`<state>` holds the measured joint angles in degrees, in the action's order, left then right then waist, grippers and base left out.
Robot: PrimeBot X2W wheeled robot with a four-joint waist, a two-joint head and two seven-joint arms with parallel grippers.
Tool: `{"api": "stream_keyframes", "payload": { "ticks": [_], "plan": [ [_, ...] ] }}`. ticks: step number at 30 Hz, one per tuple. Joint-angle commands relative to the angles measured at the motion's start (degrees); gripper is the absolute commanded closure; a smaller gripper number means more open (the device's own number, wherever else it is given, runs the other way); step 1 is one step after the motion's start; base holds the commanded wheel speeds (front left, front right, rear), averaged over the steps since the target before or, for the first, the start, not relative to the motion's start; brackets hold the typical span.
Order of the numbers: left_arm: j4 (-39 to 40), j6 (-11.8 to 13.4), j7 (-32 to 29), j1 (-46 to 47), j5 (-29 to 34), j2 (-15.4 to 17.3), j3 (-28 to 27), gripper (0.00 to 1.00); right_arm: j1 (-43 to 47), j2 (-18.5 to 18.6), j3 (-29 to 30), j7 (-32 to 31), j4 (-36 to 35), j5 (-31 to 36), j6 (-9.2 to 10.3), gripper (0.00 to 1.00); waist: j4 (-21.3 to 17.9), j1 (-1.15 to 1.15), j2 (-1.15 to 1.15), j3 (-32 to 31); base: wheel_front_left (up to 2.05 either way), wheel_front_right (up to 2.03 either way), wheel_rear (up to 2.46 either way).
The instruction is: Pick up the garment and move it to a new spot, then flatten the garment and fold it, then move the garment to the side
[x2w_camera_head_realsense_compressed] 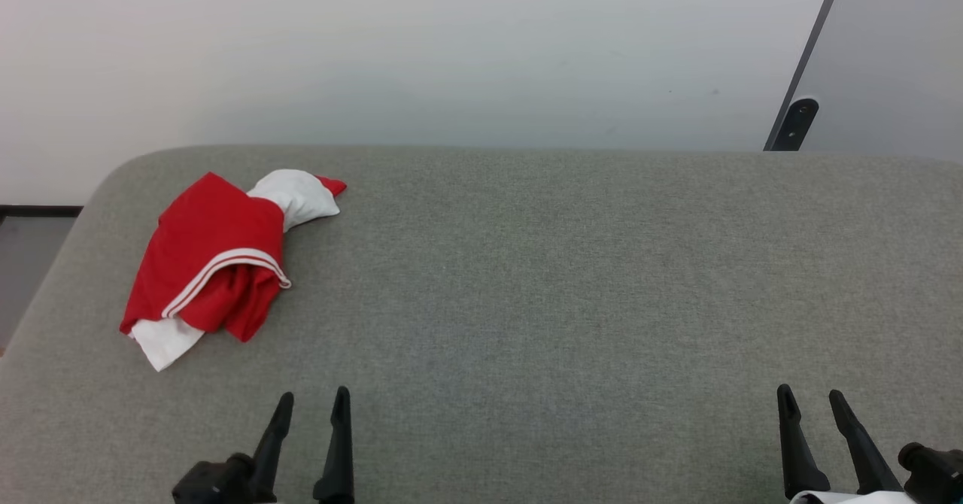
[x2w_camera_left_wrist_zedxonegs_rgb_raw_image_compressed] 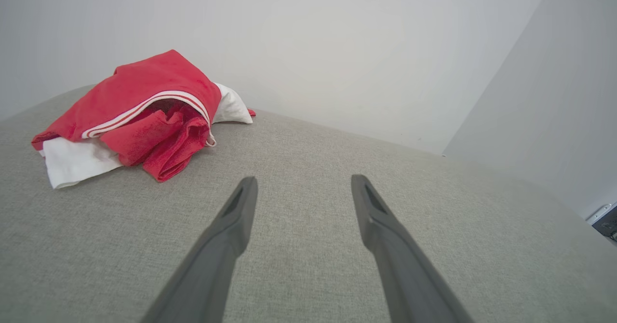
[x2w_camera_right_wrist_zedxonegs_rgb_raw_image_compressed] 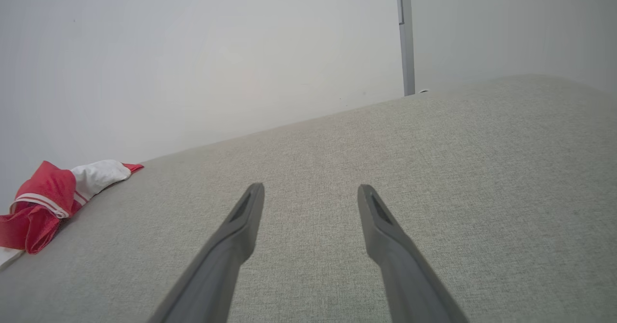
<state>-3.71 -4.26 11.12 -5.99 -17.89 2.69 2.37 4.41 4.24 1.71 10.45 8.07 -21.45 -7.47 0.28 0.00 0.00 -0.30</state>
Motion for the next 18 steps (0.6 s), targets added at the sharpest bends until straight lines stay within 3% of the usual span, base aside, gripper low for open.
{"api": "stream_keyframes", "payload": {
  "ticks": [1,18],
  "plan": [
    [0.6,0.2,0.4,-0.3,1.2,0.3,0.1,0.00,0.6,-0.1,0.0,0.4,-0.6,1.1,-0.03,0.00,0.0,0.00,0.00,0.0,0.00,0.00,0.00],
    [1.0,0.4,2.4,-1.6,8.4,0.3,0.6,0.00,2.0,-0.6,1.3,2.8,-1.1,6.7,-0.03,0.00,-0.3,0.00,0.00,0.0,0.00,0.00,0.00]
  ]
}}
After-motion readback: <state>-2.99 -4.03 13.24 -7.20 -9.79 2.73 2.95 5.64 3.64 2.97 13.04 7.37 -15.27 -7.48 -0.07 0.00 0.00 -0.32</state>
